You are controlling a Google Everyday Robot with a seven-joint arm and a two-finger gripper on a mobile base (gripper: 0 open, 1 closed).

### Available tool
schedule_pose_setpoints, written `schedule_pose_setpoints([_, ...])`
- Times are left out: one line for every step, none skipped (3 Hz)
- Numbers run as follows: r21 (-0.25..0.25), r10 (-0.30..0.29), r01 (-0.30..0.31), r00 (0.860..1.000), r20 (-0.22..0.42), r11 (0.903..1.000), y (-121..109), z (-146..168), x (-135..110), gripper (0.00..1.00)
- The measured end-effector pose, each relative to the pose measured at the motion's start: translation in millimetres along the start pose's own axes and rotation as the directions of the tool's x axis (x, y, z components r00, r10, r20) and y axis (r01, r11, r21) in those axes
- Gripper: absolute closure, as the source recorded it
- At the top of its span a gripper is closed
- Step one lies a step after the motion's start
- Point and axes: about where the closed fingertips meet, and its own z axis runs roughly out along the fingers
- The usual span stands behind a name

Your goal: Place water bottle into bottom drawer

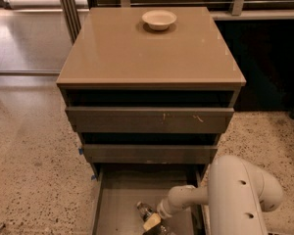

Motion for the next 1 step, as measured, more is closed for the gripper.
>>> schedule_pose_setpoints([0.000, 0.000, 0.000, 1.000, 0.000, 1.0000, 0.0, 0.0, 0.0, 0.00])
